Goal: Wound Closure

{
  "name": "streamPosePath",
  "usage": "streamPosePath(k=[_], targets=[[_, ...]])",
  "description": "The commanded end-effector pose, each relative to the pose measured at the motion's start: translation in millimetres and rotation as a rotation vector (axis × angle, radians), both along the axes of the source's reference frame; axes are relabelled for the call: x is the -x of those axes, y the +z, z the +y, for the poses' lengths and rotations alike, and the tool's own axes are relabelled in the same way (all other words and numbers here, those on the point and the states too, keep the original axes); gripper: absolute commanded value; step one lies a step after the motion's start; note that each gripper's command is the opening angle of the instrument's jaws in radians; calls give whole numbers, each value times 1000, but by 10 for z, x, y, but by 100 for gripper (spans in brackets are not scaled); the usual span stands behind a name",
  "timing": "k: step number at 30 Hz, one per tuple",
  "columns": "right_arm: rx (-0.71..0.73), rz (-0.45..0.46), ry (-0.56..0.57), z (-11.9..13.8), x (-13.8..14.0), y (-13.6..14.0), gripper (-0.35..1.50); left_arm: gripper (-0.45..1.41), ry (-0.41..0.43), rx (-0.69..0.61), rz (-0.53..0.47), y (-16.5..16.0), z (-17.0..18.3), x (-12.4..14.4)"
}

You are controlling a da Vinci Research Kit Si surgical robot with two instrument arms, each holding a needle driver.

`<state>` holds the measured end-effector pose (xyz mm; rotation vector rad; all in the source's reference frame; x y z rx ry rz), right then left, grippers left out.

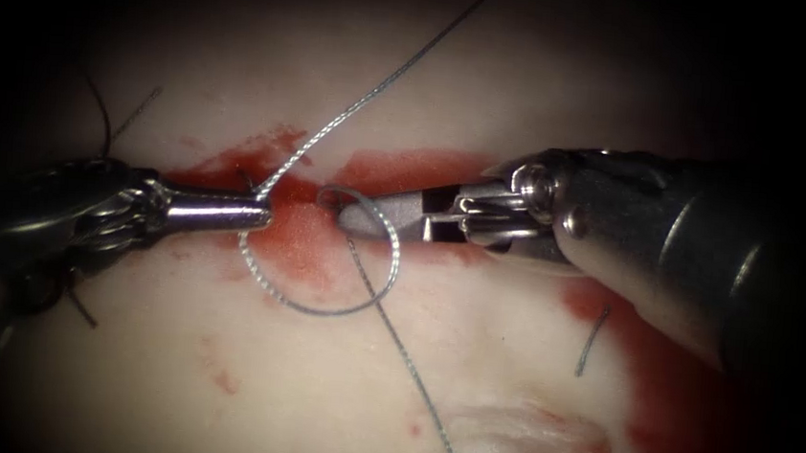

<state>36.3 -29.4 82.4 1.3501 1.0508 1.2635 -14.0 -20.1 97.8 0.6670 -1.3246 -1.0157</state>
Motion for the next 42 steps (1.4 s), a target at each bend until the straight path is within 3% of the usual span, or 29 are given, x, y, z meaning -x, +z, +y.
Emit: streamPosePath(k=[1, 12, 15, 22, 33, 36, 39, 42], targets=[[-22, 34, -11, 9, -13, -4, -35, -45, -5, 3, 6, -1, 12, 5], [-113, 244, -77, -9, -36, -39, -35, -45, -16, 20, 64, 21, 17, 7], [-117, 231, -110, -13, -41, -44, -35, -45, -29, 20, 72, 23, 19, 15], [-62, 108, -227, -14, -56, -53, -35, -45, -28, 13, 55, 19, 19, 37], [55, -19, -322, -25, -68, -36, -35, -45, -41, 7, 17, 8, 20, 48], [75, -29, -295, -20, -58, -36, -35, -45, -15, 39, 65, 9, 19, 39], [80, -23, -245, -6, -37, -42, -35, -45, 26, 75, 203, 11, 13, 16], [85, -26, -205, 9, -13, -47, -35, -45, -2, 75, 248, 5, 12, -11]])
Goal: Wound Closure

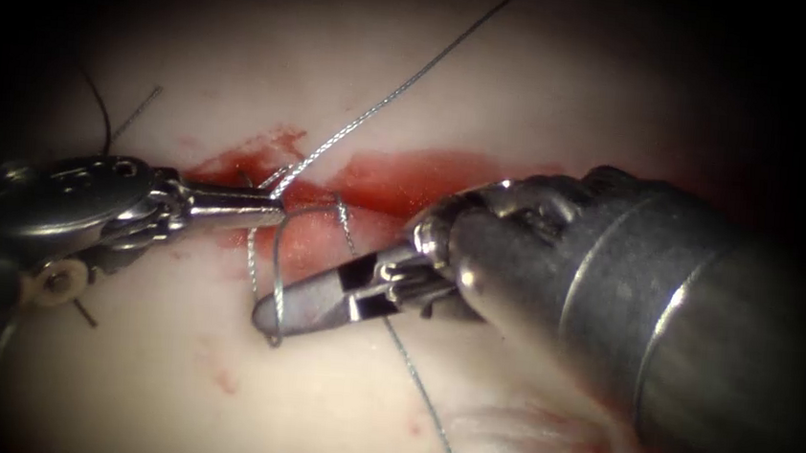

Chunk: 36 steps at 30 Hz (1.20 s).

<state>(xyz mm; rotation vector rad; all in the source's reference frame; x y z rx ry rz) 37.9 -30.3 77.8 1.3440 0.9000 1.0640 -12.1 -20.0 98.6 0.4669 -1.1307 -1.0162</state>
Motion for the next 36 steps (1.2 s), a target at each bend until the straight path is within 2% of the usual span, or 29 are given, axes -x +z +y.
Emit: streamPosePath(k=[1, 3, 5, 8, 12, 18, 24, 31, 36], targets=[[12, -9, 30, 21, 9, -1, -35, -45, -17, 2, -2, -7, 16, -1], [37, -39, 57, 30, 21, 1, -35, -45, -38, -13, 2, -14, 26, -12], [58, -85, 86, 36, 26, 6, -35, -45, -26, -32, -35, -21, 32, -21], [80, -130, 150, 44, 32, 27, -35, -45, -22, -53, -73, -37, 33, -27], [102, -162, 151, 38, 30, 44, -35, -45, -26, -69, -91, -51, 36, -28], [47, -188, 133, 19, 9, 53, -35, -45, -130, -59, -258, -83, 48, -18], [0, -183, 142, 7, -19, 46, -35, -45, -153, -49, -294, -100, 42, -8], [-33, -67, 397, 16, -53, 52, -35, -45, -132, -55, -313, -97, 21, 0], [-74, -23, 555, 28, -55, 52, -35, -45, -125, -91, -328, -95, 14, 0]])
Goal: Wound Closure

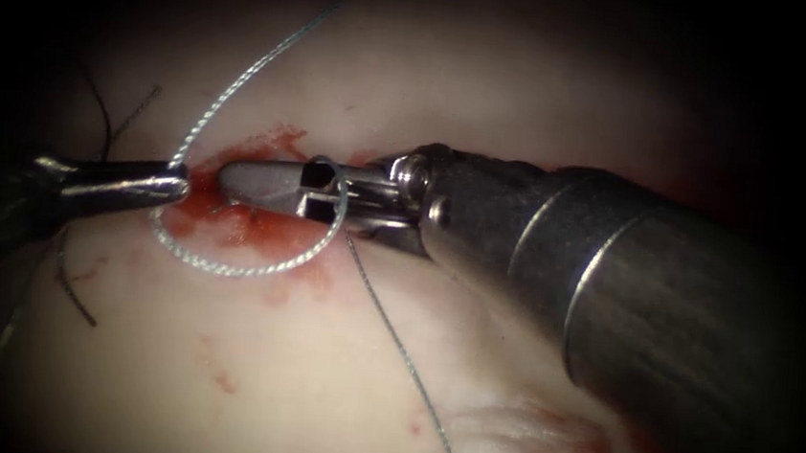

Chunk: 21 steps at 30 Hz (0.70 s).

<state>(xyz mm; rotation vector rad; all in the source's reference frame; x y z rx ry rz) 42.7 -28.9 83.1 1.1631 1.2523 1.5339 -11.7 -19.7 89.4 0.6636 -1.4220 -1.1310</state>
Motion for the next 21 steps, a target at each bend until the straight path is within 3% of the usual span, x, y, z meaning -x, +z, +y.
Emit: streamPosePath(k=[1, 6, 7, 11, 15, 21], targets=[[-18, 6, 44, 17, -5, -1, -35, -45, 4, -3, 9, -1, 10, 4], [-97, 71, 113, 27, 2, -3, -35, -45, 83, 0, 130, 35, -3, 2], [-139, 127, 151, 30, 3, -3, -35, -45, 101, 15, 158, 52, -8, -2], [-166, 191, 195, 31, 3, -4, -35, -45, 120, -12, 190, 78, -12, -9], [-161, 223, 214, 32, 3, -7, -35, -45, 104, -22, 245, 96, -8, -20], [-161, 240, 220, 31, 3, -10, -35, -45, 68, -33, 259, 98, -3, -32]])
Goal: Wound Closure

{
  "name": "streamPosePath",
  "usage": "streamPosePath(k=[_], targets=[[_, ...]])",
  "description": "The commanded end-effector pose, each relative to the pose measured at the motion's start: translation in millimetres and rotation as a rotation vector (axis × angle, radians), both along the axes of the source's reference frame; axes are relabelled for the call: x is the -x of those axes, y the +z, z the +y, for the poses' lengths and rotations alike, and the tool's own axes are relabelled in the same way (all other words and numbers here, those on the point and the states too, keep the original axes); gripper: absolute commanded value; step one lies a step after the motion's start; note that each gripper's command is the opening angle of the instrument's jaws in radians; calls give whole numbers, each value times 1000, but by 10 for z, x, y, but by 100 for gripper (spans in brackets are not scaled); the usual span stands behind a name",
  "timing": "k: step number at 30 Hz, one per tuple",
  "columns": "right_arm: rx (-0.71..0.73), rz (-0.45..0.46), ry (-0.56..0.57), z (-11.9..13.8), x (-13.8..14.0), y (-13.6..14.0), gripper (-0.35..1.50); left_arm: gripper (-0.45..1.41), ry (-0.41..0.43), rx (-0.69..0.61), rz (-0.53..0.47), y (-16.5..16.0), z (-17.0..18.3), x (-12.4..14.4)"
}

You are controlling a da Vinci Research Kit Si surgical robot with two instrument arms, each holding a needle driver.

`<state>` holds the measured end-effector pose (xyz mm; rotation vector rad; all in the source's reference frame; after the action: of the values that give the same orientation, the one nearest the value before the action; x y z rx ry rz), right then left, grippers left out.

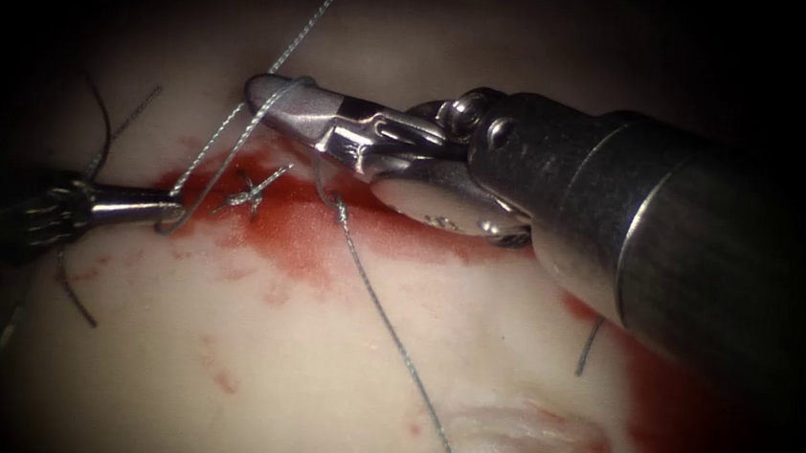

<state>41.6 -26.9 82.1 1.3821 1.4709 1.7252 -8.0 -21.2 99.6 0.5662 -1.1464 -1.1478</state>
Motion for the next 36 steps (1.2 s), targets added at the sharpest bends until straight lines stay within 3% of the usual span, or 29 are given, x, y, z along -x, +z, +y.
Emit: streamPosePath(k=[1, 8, 20, 24, 30, 36], targets=[[4, 4, 1, 11, -8, -1, -35, -45, -7, 5, -1, -6, 11, 4], [7, 34, 15, 12, -9, -6, -35, -45, -28, -11, 69, -9, 9, 7], [24, 34, 93, 16, -25, -5, -35, -45, 52, -65, 19, -21, -10, 40], [62, 54, 114, 19, -31, -6, -35, -45, 57, -66, 13, -23, -10, 42], [232, -52, 125, 22, -41, -5, -35, -45, 57, -70, -1, -29, -9, 44], [242, -10, 130, 20, -49, -15, -35, -45, 71, -64, -5, -26, -10, 51]])
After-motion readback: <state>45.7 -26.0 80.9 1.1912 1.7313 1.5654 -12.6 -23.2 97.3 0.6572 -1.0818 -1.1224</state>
